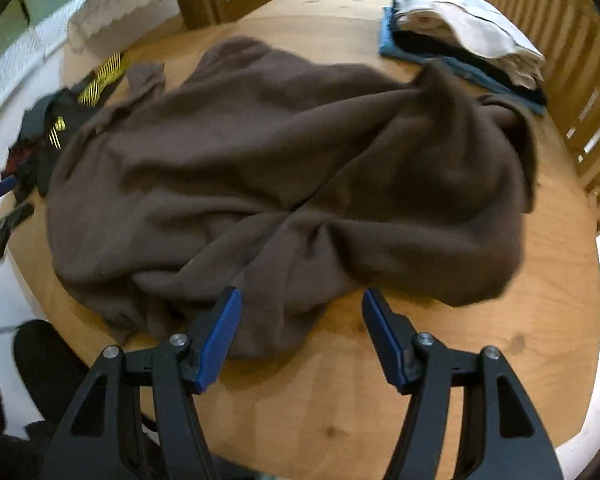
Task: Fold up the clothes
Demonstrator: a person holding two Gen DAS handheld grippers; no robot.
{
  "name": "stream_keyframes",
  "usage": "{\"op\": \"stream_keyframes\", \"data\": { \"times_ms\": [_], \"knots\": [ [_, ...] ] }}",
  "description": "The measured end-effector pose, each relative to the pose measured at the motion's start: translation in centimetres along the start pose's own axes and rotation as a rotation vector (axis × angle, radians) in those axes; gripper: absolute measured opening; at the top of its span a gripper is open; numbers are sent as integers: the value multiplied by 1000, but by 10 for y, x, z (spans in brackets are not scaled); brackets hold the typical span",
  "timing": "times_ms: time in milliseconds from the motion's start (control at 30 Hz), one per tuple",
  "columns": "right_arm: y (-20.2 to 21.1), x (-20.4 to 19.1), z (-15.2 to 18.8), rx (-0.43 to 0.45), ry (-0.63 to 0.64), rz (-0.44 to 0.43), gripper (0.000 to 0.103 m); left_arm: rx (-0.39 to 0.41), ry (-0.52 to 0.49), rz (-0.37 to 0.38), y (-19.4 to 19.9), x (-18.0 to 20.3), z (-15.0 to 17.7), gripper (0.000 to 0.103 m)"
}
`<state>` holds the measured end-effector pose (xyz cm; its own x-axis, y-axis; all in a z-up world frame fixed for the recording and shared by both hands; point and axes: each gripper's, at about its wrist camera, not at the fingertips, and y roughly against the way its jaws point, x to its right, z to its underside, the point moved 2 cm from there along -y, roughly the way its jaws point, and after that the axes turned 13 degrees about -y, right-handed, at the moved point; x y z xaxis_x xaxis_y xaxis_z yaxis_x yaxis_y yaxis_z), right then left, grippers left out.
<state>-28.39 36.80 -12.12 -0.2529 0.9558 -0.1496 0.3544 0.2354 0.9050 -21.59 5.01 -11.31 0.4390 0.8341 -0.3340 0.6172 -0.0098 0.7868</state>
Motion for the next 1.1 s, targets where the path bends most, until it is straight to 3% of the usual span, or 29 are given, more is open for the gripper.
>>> {"op": "stream_keyframes", "data": {
  "times_ms": [67,133,167,200,267,333,467,600,733,800,833,900,933,1033,1100],
  "knots": [
    [-8,-8,0,3,30,23,62,-30,-66,-3,-10,29,-3,92],
    [-5,-10,1,16,52,0,59,-44,-69,15,-18,38,-7,90],
    [-2,-9,2,17,55,-49,35,-51,-71,24,-21,42,-8,84],
    [-1,-9,3,12,51,-90,23,-58,-72,33,-25,46,-10,77],
    [1,-4,1,13,31,-107,13,-44,-45,46,-24,36,-13,39],
    [10,3,-3,36,5,-119,11,-29,-17,59,-23,27,-16,23],
    [58,28,-19,168,-53,-118,10,-1,38,85,-21,7,-22,16],
    [113,51,-42,307,-91,-99,7,67,86,49,2,-31,-38,16],
    [145,62,-77,463,-79,39,3,92,96,-21,3,-61,-68,19],
    [139,73,-101,459,-106,34,3,79,83,-45,-14,-69,-90,29],
    [133,73,-107,442,-95,38,3,73,76,-56,-23,-73,-101,40],
    [116,63,-108,386,-33,55,4,46,53,-86,-40,-76,-115,43],
    [107,58,-109,358,-2,63,10,26,37,-105,-48,-75,-118,43],
    [92,35,-92,308,116,72,43,10,19,-112,-48,-78,-108,44],
    [87,18,-63,248,175,28,44,13,16,-102,-41,-82,-95,51]
  ]
}}
